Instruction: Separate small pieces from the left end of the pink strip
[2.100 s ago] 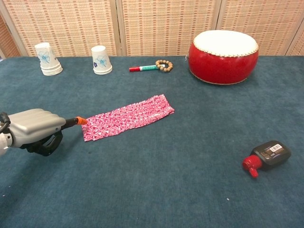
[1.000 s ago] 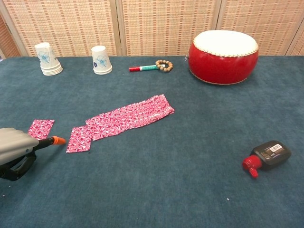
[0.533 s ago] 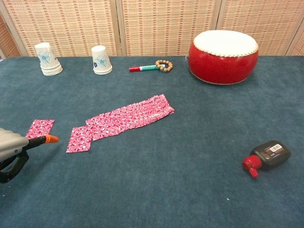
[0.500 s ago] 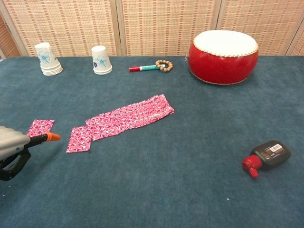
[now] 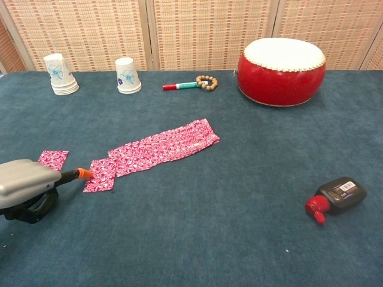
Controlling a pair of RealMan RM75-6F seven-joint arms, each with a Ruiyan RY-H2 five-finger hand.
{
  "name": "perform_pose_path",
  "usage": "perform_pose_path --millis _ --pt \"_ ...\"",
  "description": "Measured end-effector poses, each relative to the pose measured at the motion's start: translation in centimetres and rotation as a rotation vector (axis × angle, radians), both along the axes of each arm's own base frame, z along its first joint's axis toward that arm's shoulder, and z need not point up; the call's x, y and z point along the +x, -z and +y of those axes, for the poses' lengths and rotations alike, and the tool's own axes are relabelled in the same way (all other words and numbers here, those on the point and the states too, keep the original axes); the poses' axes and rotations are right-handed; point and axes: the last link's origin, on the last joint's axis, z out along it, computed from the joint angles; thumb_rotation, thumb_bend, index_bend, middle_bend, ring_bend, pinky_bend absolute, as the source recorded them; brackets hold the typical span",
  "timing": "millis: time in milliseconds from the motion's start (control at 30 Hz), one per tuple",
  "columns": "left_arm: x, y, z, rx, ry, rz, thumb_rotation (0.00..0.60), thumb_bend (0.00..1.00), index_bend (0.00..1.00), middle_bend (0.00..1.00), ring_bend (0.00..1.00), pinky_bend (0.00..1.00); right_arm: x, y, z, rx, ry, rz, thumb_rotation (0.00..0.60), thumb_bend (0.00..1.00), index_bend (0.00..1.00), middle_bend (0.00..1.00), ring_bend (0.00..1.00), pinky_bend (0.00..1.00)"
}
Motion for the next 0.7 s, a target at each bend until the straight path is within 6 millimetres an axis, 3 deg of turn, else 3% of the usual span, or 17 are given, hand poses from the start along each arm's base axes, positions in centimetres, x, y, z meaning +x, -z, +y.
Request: perform_pose_path --millis 200,433,700 --pt "-0.5 -0.4 -0.5 -0.016 -0.032 0.02 0.6 0.81 0.0 0.71 0.69 0.61 0.0 -0.1 0.1 -0.001 -0.002 -0.004 0.6 0.75 0.0 0.0 0.0 0.13" --pt "-1.7 -1.7 -3.1 -0.036 -0.065 0.033 0.6 0.81 0.07 0.71 0.69 0.61 0.1 -0.1 0.1 -0.002 -0.006 -0.006 0.6 0.75 0.0 0.0 0.0 0.13" --pt "-2.7 -3.3 -6.2 -0.016 -0.102 0.01 0.6 0.81 0.08 0.71 0.69 0.61 0.1 0.0 0.2 0.002 -0.005 -0.003 0.6 0.75 0.0 0.0 0.0 0.13"
